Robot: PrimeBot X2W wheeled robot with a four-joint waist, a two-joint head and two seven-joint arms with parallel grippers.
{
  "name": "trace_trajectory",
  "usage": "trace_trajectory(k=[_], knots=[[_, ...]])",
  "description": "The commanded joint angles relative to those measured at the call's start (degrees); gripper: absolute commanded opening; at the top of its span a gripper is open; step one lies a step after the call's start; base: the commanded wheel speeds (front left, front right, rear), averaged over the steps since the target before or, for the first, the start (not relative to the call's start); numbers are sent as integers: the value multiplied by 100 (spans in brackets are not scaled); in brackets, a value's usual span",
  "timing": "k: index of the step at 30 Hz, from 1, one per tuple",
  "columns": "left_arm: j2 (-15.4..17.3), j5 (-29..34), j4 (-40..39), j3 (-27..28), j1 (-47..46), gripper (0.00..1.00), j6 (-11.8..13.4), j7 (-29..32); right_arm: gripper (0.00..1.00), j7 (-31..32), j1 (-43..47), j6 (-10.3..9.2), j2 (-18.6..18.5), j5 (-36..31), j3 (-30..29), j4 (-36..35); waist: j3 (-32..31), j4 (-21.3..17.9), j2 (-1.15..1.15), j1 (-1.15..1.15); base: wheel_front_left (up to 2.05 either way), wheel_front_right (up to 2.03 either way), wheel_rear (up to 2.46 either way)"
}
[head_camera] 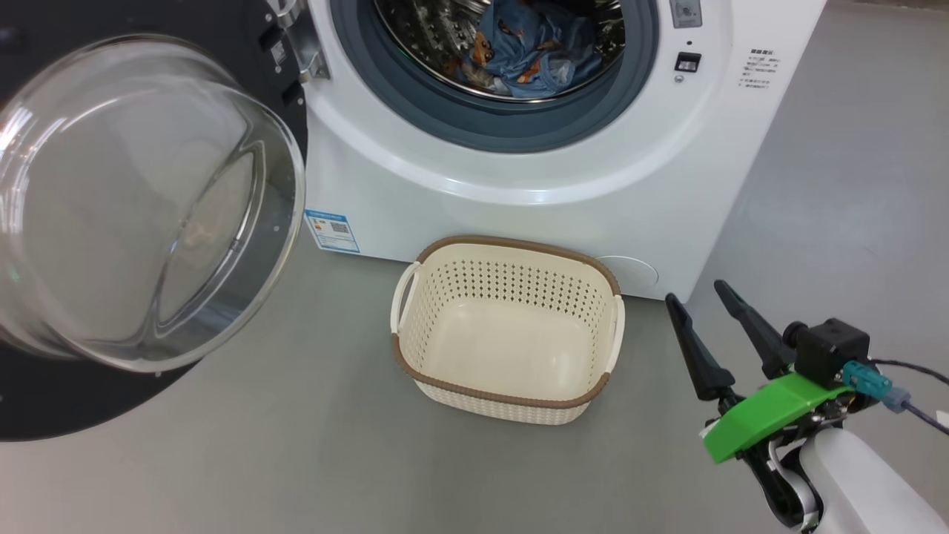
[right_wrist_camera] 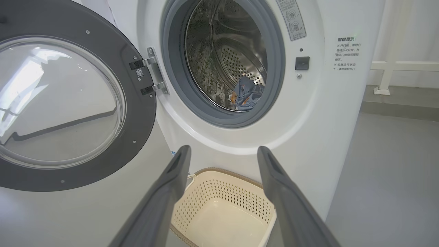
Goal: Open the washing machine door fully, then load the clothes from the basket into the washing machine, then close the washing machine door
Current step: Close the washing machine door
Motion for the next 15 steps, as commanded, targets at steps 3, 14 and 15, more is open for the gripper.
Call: trace_trajectory(k=[3,14,15], knots=[[520,-22,104,1,-260,0,-70,163,100,-3,-234,32,-45,-8,71,-163,46,-86,0,0,0,0,0],[664,38,397,-456,-212,0,-86,1358,100,-8,-166,32,-6,-42,-46,-151,-33,-107,0,0,0,0,0],[687,84,377,-550,-182,0,-87,1512,100,-12,-145,32,7,-38,-62,-145,-60,-91,0,0,0,0,0]])
